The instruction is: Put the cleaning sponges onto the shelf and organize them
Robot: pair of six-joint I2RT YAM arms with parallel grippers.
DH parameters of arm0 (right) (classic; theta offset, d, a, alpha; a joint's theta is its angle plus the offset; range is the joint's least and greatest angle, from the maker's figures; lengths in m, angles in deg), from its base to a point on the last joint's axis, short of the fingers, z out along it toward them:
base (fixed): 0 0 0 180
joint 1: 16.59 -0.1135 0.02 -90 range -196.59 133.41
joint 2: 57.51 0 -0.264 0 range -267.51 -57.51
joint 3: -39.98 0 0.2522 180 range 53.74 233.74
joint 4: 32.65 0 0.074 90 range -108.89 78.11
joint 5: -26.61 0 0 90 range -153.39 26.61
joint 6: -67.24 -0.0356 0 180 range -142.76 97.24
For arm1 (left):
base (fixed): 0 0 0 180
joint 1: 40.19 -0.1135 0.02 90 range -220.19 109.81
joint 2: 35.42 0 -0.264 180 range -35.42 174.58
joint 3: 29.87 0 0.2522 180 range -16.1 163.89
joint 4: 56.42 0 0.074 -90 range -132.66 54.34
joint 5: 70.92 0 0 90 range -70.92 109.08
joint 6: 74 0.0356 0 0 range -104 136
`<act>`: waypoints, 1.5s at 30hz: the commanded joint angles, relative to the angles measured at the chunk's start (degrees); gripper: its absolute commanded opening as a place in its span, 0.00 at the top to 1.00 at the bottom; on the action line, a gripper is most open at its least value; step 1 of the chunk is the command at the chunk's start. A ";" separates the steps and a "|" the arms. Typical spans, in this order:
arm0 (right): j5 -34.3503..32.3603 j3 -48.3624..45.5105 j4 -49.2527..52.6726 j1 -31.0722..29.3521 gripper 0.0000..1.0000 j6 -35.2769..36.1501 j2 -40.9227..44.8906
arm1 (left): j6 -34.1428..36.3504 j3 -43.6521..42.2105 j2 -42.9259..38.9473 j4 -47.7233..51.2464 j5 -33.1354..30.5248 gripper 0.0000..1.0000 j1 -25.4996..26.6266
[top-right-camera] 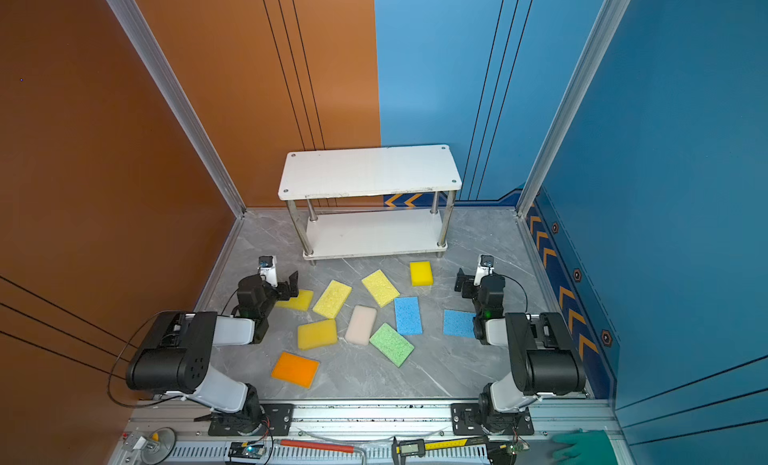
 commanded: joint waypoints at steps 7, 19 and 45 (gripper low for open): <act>-1.10 0.84 0.92 -0.32 0.00 -1.00 -0.36 | 0.92 0.68 0.65 -0.18 -0.55 0.02 0.21; -1.44 0.93 1.10 -0.49 0.00 -1.01 -0.37 | 0.87 0.66 0.72 -0.18 -0.55 0.02 0.15; -12.94 19.61 52.38 2.84 0.00 -21.47 21.97 | -13.85 21.39 -20.42 51.33 -16.10 0.02 0.99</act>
